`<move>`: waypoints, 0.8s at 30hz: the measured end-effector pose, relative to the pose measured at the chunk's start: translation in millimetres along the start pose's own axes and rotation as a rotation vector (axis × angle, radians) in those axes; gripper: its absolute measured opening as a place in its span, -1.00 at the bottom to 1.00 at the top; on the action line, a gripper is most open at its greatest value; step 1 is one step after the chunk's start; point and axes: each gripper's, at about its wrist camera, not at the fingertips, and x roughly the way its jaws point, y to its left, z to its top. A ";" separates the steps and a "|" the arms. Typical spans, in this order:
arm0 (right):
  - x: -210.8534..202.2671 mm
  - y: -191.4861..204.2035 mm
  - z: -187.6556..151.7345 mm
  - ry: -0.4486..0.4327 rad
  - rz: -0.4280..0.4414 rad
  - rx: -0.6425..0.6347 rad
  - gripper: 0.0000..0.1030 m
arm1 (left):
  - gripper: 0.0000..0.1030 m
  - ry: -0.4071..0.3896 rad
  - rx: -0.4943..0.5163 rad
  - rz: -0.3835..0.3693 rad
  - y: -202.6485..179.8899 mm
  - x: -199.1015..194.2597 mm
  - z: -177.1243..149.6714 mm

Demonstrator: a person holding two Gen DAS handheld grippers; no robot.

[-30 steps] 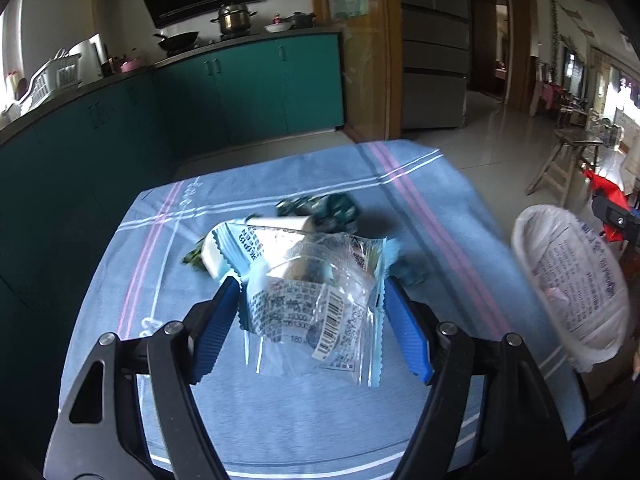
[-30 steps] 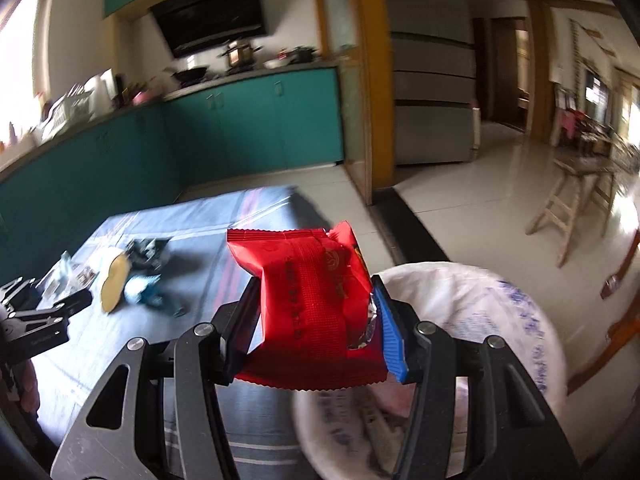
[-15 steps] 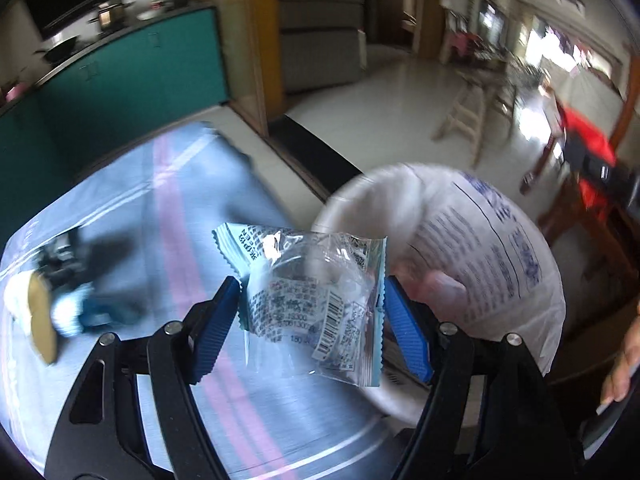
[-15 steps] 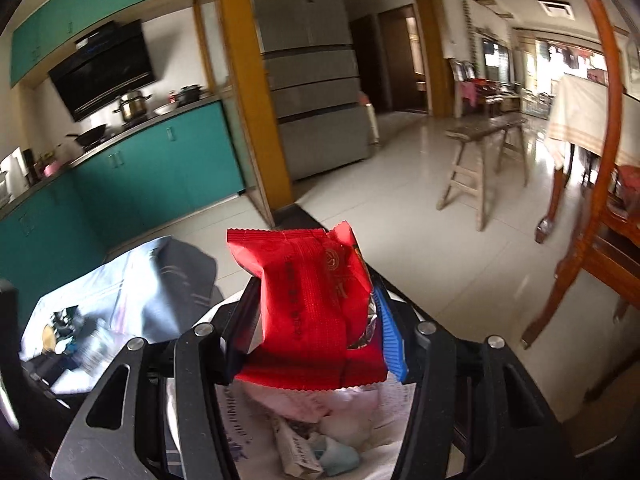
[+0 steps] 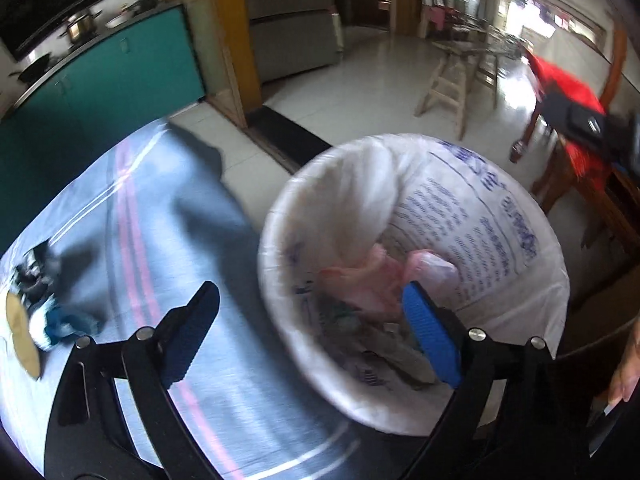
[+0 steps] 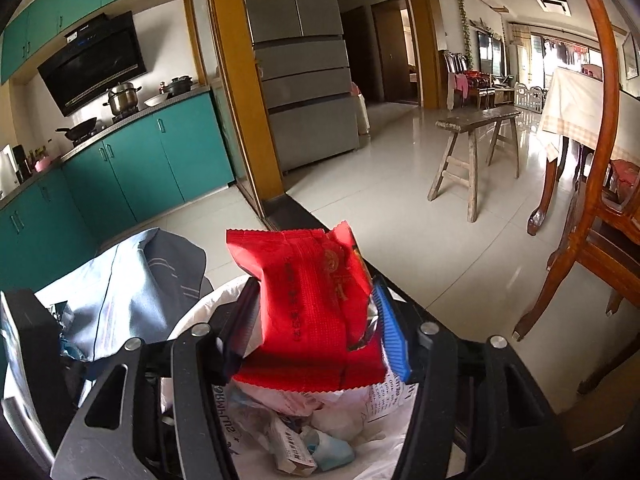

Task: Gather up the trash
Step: 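Carry the clear bag to the bin and open the left tool while the right tool drops the red packet, then grasp the white paper cone cup with the left tool while the right tool grasps the blue mesh cloth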

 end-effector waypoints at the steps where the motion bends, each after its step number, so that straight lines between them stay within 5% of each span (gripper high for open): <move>1: -0.2 1.6 0.6 -0.003 -0.002 -0.001 0.41 | 0.80 0.000 -0.028 0.021 11.4 -1.6 0.4; 13: 15.3 48.7 -6.8 0.049 0.032 -0.092 0.69 | 0.80 -0.050 -0.211 0.388 160.3 -35.5 -22.3; 17: 27.8 83.7 -10.4 0.102 0.119 -0.125 0.70 | 0.79 -0.022 -0.288 0.401 218.0 -28.8 -36.9; 20: 41.2 119.1 -15.0 0.154 0.220 -0.159 0.70 | 0.67 -0.028 -0.348 0.317 244.7 -31.6 -45.8; 24: 48.1 162.3 -18.4 0.173 0.396 -0.197 0.70 | -0.01 -0.024 -0.337 0.219 246.9 -43.1 -50.0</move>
